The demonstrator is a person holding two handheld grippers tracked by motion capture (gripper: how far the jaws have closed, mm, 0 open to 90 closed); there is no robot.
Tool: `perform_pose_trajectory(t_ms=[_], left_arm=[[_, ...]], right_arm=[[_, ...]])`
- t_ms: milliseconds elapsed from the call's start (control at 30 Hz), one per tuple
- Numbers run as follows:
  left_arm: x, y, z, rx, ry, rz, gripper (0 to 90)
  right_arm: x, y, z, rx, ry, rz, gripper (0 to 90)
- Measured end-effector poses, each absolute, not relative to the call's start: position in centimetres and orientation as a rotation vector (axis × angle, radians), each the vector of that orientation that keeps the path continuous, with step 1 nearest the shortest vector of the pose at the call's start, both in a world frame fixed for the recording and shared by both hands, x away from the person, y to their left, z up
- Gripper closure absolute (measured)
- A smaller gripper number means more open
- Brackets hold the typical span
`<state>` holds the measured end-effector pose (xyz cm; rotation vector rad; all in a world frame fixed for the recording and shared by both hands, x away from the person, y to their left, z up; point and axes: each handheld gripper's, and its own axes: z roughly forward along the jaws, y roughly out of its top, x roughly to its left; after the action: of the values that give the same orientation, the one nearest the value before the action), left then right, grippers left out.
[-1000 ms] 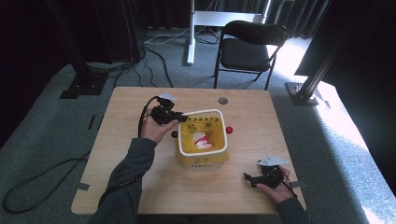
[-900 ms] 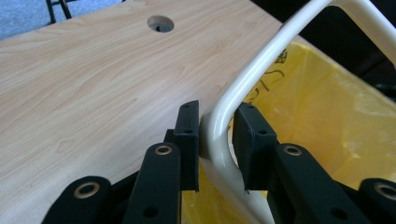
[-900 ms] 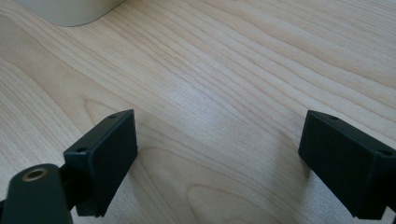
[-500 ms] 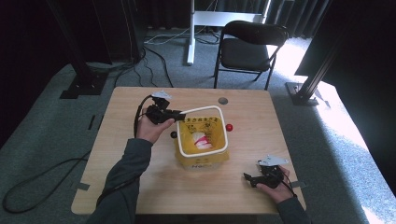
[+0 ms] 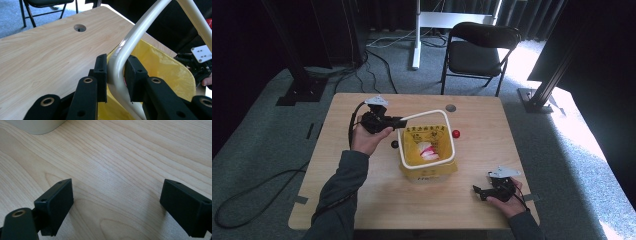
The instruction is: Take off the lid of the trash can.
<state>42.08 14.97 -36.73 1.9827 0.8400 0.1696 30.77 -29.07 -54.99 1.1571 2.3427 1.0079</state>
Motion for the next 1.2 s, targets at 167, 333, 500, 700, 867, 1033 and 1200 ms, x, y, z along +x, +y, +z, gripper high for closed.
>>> perform_pose_trajectory(t_ms=[167,333,500,700,867,1033,1200], left_arm=[[41.6,16.0,-36.5,1.969,0.854,0.180,73.4],[41.2,17.0,-36.4,1.970,0.872,0.204,73.4],[40.6,18.3,-36.5,1.969,0.894,0.227,73.4],[40.1,19.6,-36.6,1.964,0.917,0.246,73.4],[39.8,20.6,-37.0,1.959,0.940,0.254,73.4],[39.6,21.5,-37.6,1.962,0.970,0.264,73.4],[39.5,22.4,-38.5,1.964,1.004,0.267,73.4]], right_arm=[[30.8,-29.1,-55.0,1.157,2.343,1.007,10.9],[30.8,-29.1,-55.0,1.156,2.343,1.008,10.9],[30.8,-29.1,-55.0,1.155,2.343,1.008,11.0],[30.8,-29.1,-55.0,1.156,2.343,1.007,11.0],[30.8,-29.1,-55.0,1.157,2.343,1.007,11.0],[30.8,-29.1,-55.0,1.157,2.343,1.007,11.0],[30.8,-29.1,-55.0,1.157,2.343,1.007,11.0]])
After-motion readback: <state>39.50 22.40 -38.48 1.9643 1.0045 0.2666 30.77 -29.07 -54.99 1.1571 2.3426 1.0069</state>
